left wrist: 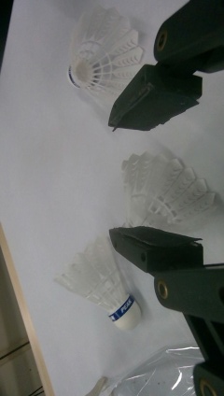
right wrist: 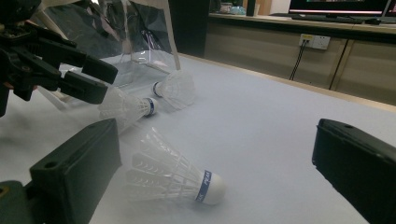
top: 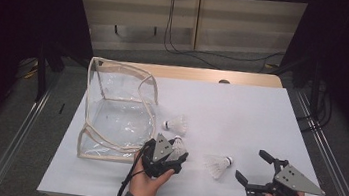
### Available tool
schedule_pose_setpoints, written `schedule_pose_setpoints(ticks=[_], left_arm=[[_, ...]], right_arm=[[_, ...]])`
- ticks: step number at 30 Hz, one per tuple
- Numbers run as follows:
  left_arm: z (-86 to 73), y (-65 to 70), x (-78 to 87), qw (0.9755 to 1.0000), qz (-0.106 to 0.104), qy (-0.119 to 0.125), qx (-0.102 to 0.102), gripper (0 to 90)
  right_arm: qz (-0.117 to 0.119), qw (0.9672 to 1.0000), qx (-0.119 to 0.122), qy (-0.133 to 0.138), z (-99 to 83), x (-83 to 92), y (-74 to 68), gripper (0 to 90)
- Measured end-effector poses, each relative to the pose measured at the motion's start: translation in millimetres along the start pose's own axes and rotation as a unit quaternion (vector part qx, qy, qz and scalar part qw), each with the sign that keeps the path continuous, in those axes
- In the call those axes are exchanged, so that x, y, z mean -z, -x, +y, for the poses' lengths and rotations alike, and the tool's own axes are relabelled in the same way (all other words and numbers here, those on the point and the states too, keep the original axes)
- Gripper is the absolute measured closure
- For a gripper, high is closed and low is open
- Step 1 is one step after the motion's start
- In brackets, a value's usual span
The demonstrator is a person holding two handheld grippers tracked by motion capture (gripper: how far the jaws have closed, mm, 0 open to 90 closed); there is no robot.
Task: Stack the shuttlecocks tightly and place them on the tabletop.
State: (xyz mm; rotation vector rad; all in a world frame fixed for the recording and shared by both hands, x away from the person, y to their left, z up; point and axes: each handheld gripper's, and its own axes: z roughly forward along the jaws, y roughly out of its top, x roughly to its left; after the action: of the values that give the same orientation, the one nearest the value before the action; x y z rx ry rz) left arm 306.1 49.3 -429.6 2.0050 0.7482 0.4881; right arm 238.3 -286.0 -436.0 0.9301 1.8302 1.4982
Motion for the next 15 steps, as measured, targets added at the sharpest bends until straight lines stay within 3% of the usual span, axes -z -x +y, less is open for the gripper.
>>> schedule_pose_setpoints(ticks=[9,15], left_arm=[[-1.9,1.4,-4.2,0.9991,0.027,-0.025,-0.02,55.2],[-2.9,1.5,-4.9,0.9989,0.02,-0.038,-0.018,64.4]], right_arm=[[0.002,1.0,0.0,0.0,0.3,0.0,-0.8,0.5],[0.001,1.0,0.001,0.001,0.4,0.3,-0.5,0.5]])
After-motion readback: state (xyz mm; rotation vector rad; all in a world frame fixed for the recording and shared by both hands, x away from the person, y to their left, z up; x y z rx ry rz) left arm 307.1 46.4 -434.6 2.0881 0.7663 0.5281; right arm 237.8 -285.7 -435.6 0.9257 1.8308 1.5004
